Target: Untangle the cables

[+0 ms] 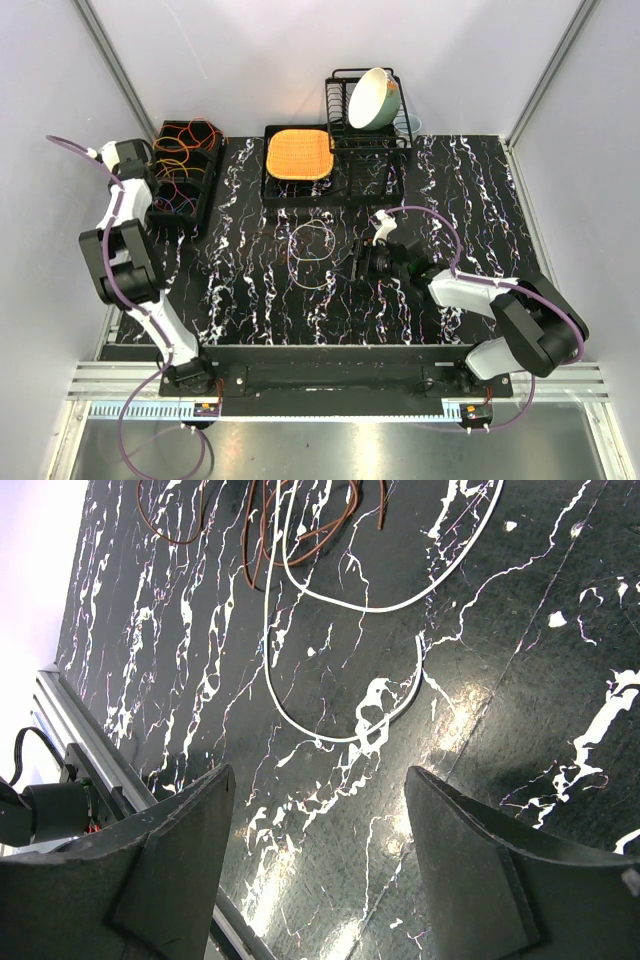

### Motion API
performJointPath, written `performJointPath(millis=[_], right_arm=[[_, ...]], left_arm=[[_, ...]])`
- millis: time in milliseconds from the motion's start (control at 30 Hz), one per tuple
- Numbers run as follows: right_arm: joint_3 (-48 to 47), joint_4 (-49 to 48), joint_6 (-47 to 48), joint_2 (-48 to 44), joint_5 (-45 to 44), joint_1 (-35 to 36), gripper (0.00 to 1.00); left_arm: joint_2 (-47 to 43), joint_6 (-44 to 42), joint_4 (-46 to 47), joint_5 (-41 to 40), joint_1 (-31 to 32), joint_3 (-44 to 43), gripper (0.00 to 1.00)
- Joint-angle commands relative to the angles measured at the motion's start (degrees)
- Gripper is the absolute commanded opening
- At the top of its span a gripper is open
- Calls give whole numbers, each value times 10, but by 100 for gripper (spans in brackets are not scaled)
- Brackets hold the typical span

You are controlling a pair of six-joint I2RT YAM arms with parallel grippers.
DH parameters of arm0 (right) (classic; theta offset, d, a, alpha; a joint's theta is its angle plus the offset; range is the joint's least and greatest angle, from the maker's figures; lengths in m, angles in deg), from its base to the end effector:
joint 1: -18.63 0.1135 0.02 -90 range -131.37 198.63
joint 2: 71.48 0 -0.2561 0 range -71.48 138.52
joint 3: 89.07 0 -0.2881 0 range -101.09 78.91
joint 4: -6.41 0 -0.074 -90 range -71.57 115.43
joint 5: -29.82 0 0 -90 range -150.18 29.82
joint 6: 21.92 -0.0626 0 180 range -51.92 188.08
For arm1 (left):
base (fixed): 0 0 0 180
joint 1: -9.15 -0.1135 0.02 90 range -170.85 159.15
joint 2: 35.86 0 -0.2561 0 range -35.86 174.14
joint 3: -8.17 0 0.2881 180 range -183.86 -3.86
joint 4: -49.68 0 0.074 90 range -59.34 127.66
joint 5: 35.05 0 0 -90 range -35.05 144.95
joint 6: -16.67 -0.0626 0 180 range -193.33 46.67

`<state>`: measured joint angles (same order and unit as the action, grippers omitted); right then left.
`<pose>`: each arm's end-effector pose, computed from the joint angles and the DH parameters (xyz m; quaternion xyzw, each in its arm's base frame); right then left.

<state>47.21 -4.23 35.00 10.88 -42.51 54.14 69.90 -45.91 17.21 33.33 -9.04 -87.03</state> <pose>0.2568 0.2066 0.1247 -0.0970 0.8451 0.3955 0.3463 0.4388 0.1684 0.2170 -0.4181 0.8015 0.1400 0.4040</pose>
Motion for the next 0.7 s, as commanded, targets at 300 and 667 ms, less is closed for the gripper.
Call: performJointPath(millis=[300,667], right_arm=[[-15,-20,6,-6,4,-1,75],[-13,-22,6,-8,3,-1,75]], left_arm=[[104,26,-34,128,-16,-102,7],[-9,37,-52,132,-17,-103,78]])
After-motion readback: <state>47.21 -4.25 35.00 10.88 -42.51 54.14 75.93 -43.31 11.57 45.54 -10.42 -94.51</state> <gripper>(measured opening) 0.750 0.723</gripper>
